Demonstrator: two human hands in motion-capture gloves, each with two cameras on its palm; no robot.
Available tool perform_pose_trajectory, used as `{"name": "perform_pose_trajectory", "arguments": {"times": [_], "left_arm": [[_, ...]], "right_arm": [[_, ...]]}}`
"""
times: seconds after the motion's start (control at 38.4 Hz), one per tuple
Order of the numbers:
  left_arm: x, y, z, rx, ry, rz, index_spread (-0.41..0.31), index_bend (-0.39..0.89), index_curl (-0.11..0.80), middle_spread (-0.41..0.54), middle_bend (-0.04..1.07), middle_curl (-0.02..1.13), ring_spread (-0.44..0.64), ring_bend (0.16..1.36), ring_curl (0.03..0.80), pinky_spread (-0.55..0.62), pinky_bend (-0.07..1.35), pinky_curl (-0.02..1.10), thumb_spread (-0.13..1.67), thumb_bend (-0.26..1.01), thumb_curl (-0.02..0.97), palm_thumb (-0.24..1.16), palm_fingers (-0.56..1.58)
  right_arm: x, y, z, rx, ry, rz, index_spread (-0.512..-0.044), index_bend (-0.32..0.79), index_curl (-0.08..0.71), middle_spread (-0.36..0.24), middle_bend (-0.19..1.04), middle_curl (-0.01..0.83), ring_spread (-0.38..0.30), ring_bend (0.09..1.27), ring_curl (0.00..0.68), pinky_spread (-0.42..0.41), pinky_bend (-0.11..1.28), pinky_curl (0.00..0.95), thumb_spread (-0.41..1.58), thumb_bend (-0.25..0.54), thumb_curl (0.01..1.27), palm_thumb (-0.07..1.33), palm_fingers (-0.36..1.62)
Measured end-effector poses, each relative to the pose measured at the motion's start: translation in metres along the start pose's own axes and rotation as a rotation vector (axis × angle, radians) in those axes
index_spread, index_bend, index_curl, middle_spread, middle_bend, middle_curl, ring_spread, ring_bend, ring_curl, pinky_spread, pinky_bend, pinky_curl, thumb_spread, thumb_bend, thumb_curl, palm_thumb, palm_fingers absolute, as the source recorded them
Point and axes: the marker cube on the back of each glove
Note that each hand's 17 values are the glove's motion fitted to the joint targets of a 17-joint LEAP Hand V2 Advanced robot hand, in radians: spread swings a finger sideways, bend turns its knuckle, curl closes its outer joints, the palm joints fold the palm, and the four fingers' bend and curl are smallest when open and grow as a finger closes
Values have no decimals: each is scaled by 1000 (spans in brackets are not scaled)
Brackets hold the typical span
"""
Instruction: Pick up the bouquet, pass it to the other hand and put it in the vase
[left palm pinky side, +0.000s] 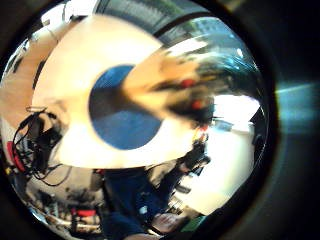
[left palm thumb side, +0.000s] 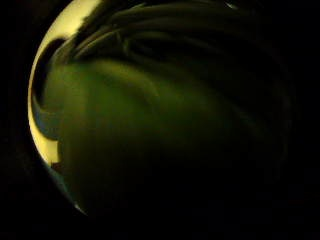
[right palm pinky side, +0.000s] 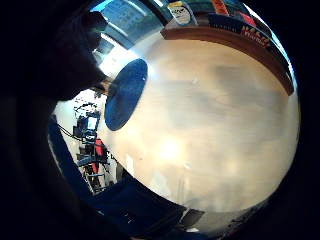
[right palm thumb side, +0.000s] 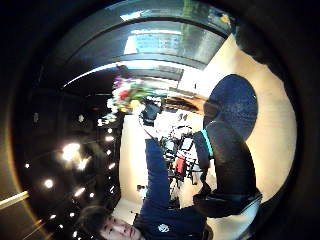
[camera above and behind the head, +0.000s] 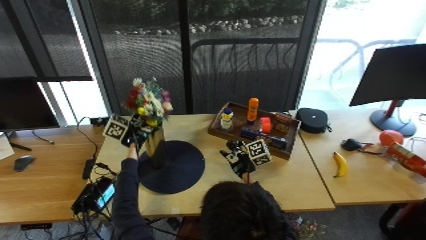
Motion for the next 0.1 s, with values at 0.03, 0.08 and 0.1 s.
{"name": "perform_pose_trajectory", "arguments": {"times": [0.03,0.08,0.1], "left_arm": [[-26,-6,5,-22,-51,21,-52,12,505,-6,243,575,72,439,493,201,333,508,845,-94,426,522,-185],[-71,-11,13,12,-139,48,-2,-7,447,80,149,493,161,417,420,276,335,454,843,-74,416,502,-181],[-88,-14,14,68,-184,78,17,-4,425,113,126,450,198,415,395,307,325,431,847,-64,412,499,-171]], "right_arm": [[-3,3,-1,13,8,-10,-293,152,307,-115,200,396,-92,414,365,132,358,331,1112,-22,360,716,557],[-6,7,-2,35,23,-33,-290,157,311,-112,200,398,-90,409,363,134,336,326,1121,-18,360,720,566],[-5,9,-1,33,25,-26,-290,157,313,-108,198,397,-89,405,361,135,330,325,1124,-18,360,720,570]]}}
